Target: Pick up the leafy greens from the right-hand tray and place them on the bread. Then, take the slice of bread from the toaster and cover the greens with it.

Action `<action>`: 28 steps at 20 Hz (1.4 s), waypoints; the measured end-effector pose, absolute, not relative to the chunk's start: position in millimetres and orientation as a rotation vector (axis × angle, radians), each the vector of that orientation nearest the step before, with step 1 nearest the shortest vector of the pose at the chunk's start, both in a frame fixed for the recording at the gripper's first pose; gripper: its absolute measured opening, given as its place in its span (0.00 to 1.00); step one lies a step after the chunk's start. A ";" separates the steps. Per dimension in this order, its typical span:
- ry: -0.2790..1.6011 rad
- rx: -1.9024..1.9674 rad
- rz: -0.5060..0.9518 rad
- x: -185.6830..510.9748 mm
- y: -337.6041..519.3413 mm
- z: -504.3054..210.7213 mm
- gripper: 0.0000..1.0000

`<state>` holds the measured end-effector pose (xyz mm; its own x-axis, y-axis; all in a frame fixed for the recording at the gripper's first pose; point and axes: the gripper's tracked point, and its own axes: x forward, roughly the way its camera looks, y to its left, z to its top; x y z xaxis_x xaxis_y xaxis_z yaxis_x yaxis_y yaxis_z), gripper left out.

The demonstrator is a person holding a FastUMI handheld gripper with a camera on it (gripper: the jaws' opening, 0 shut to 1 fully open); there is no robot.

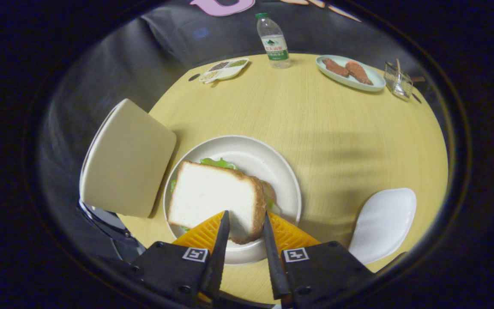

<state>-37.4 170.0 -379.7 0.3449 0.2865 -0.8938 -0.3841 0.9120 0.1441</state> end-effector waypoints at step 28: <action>0.109 -0.126 0.146 5.6 66.9 -79.9 1.00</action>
